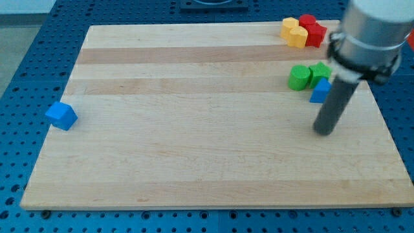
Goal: Move the cube towards triangle
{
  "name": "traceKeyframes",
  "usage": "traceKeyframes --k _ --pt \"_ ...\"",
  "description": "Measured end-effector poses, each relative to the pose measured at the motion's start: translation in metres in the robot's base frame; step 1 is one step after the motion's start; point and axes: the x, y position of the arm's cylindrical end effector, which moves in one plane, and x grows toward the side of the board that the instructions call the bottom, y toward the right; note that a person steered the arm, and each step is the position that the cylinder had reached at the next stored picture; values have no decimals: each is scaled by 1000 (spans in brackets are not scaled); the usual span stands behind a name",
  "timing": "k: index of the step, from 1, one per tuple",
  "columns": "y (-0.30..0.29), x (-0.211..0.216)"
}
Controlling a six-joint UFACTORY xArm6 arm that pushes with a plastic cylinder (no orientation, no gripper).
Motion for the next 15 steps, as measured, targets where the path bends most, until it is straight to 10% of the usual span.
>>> traceKeyframes --k 4,8,12,15 --pt "-459 43" --pt "-359 -65" --pt "-463 -47" --pt "-359 -89"
